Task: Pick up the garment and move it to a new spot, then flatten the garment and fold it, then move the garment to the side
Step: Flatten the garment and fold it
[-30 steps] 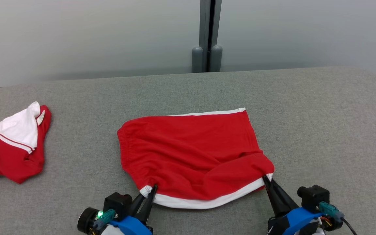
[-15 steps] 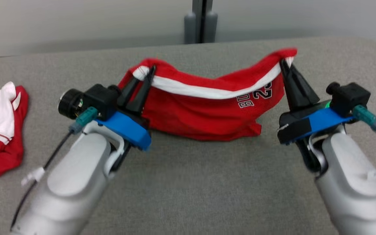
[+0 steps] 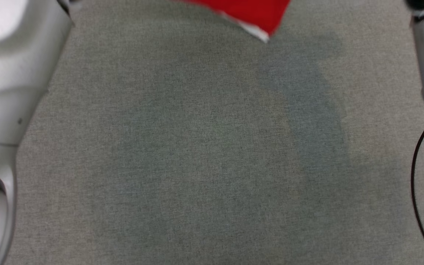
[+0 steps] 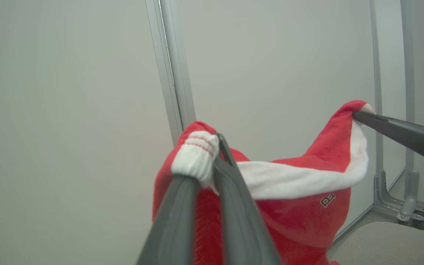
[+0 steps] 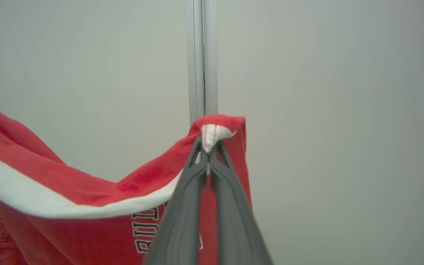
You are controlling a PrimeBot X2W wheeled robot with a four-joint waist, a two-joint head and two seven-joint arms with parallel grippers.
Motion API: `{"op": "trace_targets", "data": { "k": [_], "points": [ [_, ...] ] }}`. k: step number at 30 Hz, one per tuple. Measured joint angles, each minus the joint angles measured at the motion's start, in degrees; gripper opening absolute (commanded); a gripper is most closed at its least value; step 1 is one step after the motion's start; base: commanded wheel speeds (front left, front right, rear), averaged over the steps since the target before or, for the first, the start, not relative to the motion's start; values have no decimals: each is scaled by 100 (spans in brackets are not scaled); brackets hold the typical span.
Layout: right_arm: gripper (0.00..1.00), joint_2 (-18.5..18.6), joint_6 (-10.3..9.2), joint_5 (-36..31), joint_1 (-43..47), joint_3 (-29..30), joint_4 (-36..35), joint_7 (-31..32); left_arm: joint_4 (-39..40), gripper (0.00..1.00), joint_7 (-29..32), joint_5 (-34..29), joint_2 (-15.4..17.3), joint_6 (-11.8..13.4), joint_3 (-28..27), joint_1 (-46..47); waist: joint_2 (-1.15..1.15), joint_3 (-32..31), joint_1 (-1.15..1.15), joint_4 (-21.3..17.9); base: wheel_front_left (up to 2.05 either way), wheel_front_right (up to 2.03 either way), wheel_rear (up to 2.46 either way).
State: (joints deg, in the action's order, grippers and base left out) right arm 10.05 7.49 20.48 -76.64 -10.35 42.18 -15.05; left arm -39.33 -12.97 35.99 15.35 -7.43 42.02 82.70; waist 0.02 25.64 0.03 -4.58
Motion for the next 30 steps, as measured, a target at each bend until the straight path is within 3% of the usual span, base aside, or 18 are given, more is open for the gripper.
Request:
{"op": "trace_targets", "data": {
  "k": [6, 13, 18, 19, 30],
  "points": [
    [0, 38, -1, -77, -691, -34, 183, 0, -364, 0, -148, 266, -80, 0, 281, 908, 0, 197, -2, 13, 0, 0, 0],
    [0, 109, -1, -44, -292, -135, 259, -1, -279, 0, -202, 433, -41, 0, 692, 509, -1, 258, -3, 77, 0, 0, 0],
    [0, 96, 0, 234, 706, -187, 163, 0, 158, 0, -203, 522, 132, 0, 367, -659, -1, 210, -2, 119, 0, 0, 0],
    [0, 54, 0, 333, 1174, -186, -19, 1, 349, 0, -201, 474, 199, -1, 189, -1300, -1, 149, -2, 116, 0, 0, 0],
    [0, -10, -1, 428, 4070, -286, -1147, 1, 1433, 0, -202, -145, 23, 69, -651, -4643, -3, -448, -4, 218, 0, 0, 0]
  ]
}}
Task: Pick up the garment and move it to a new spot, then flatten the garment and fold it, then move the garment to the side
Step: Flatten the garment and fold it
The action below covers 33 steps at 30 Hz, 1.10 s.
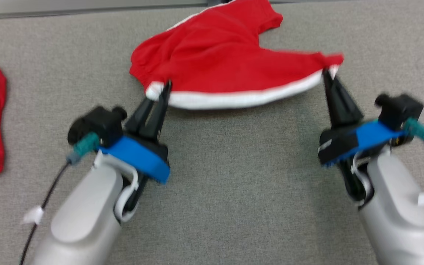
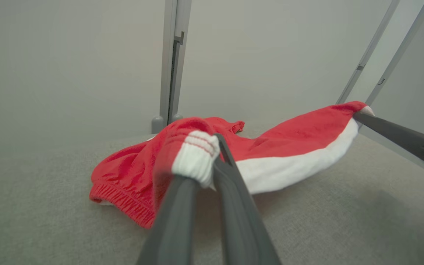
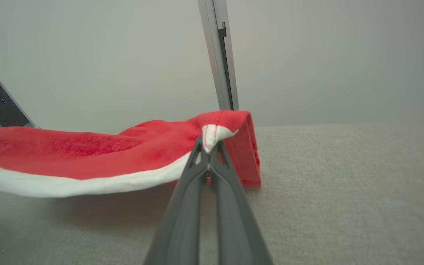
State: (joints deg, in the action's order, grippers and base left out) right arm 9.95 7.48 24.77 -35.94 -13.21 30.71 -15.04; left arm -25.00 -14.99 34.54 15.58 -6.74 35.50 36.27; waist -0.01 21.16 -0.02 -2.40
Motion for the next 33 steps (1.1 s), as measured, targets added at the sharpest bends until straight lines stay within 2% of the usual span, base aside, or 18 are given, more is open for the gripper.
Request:
{"op": "trace_targets", "data": {
  "k": [1, 2, 6, 9, 16, 24, 33],
  "points": [
    [0, 0, 0, 0, 0, 0, 0, 0, 0, 0, 0, 0, 0, 0, 0, 0, 0, 0, 0, 0, 0, 0, 0],
    [0, -2, 0, 1, 464, -53, -172, 0, 114, 0, -1, -99, -55, 20, -97, -471, 0, -136, 0, 13, 0, 0, 0],
    [0, -3, 0, 44, 1262, -41, -478, 0, 210, 0, 0, -301, -146, 20, -157, -1321, -1, -408, 0, 29, 0, 0, 0],
    [0, 0, 0, -19, 1616, -27, -591, 0, 275, 0, 0, -353, -207, 21, -221, -1641, 0, -544, 0, 31, 0, 0, 0],
    [0, -102, 0, -100, 3050, 286, -1070, -1, 424, 0, -1, -469, -402, 14, -293, -2815, -1, -1085, 0, 81, 0, 0, 0],
    [0, -261, 0, -243, 4055, 726, -1669, 0, 587, 0, -1, -583, -538, -32, -79, -3323, -1, -1297, 1, 124, 0, 0, 0],
    [0, -323, 1, -281, 4243, 967, -1850, 3, 754, 0, -1, -639, -545, -36, -83, -3423, 0, -1335, 2, 226, 0, 0, 0]
  ]
}}
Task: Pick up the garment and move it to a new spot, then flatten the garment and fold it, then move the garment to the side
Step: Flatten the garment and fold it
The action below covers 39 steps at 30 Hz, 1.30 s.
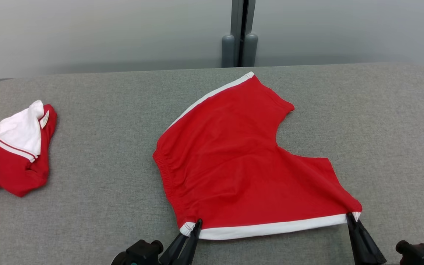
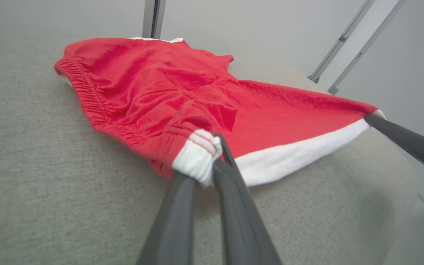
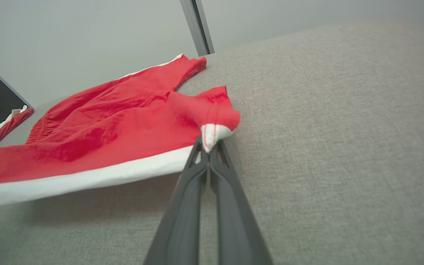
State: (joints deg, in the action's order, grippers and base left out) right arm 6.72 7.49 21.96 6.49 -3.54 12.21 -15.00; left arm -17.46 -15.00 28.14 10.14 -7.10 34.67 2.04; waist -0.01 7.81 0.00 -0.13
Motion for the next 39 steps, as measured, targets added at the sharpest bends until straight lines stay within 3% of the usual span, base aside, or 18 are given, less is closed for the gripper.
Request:
{"op": "trace_targets", "data": {
  "k": [8, 16, 23, 32, 39],
  "points": [
    [0, 167, 0, 37, -519, 167, -59, 3, 57, 0, 1, 9, -94, -2, -57, 230, 1, 131, 0, 125, 0, 0, 0],
    [0, 387, 0, -81, -1893, -70, 246, 141, 57, 0, 0, 63, -197, -10, -202, 881, 1, 442, 1, 253, 0, 0, 0],
    [0, 613, 0, -174, -3277, -353, 1152, 242, -205, 0, 0, 213, -337, -11, -391, 1589, 2, 744, 1, 555, 0, 0, 0],
    [0, 988, 1, -339, -5104, -720, 2454, 552, -828, 0, 0, 437, -505, -27, -108, 2707, 2, 1293, 2, 1013, 0, 0, 0],
    [0, 1021, 1, -569, -6256, -1092, 3578, 561, -1154, 0, 0, 485, -564, -33, -19, 3309, 3, 1780, 2, 1256, 0, 0, 0]
  ]
}}
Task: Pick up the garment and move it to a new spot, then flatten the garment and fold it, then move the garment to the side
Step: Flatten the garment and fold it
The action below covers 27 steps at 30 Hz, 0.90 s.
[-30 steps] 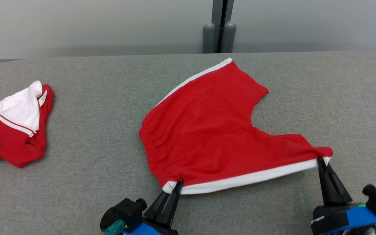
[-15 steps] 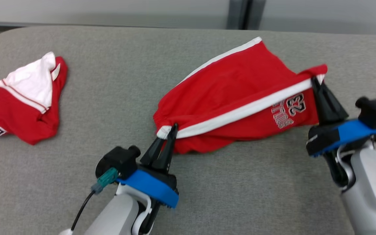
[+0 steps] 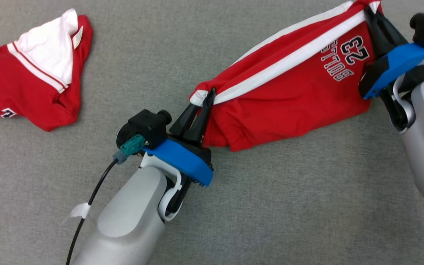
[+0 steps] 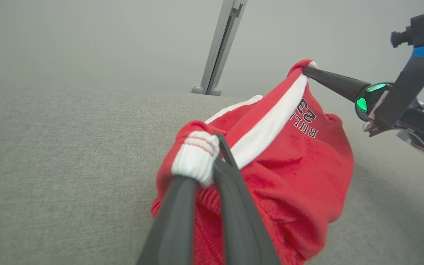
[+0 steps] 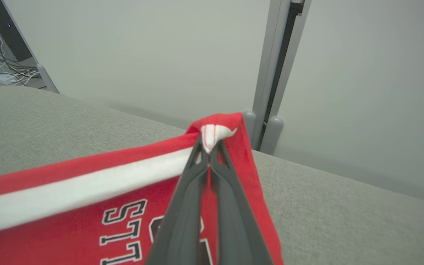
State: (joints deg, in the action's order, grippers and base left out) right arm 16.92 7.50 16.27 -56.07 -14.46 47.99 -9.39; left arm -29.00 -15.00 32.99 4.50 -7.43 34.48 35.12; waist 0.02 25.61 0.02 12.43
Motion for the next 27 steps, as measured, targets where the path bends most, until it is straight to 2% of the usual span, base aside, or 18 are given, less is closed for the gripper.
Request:
{"op": "trace_targets", "data": {
  "k": [5, 6, 7, 8, 13, 17, 24, 27],
  "points": [
    [0, -29, -1, -48, -480, -134, 700, -108, -143, 0, 0, 38, -64, 0, 114, 276, 0, 194, 0, 170, 0, 0, 0],
    [4, -47, 0, -51, -545, -149, 817, -153, -187, 0, 0, 38, -73, 0, 119, 301, 0, 215, 0, 191, 0, 0, 0],
    [47, -70, 0, -51, -605, -172, 920, -172, -223, 42, 1, 38, -74, 0, 121, 318, 1, 227, 0, 202, 0, 0, 0],
    [100, -103, 0, -52, -653, -194, 1020, -210, -250, 100, 0, 37, -79, 0, 120, 338, 0, 223, 0, 203, 0, 0, 0],
    [100, -102, -1, -41, -721, -320, 1428, -349, -286, 100, 0, -96, -107, 0, 46, 352, 0, 97, -2, 174, 0, 0, 0],
    [100, 42, -1, -4, -701, -411, 1669, -434, -192, 100, 0, -298, -112, 0, -103, 100, 0, -48, -2, 159, 0, 0, 0],
    [100, 328, -1, 55, -558, -613, 2048, -457, 214, 100, 0, -657, 4, 0, -554, -544, -1, -248, -2, 218, 0, 0, 0],
    [100, 379, -1, 82, -527, -714, 2163, -372, 487, 100, 0, -845, 49, 0, -931, -824, -2, -279, -2, 264, 0, 0, 0]
  ]
}}
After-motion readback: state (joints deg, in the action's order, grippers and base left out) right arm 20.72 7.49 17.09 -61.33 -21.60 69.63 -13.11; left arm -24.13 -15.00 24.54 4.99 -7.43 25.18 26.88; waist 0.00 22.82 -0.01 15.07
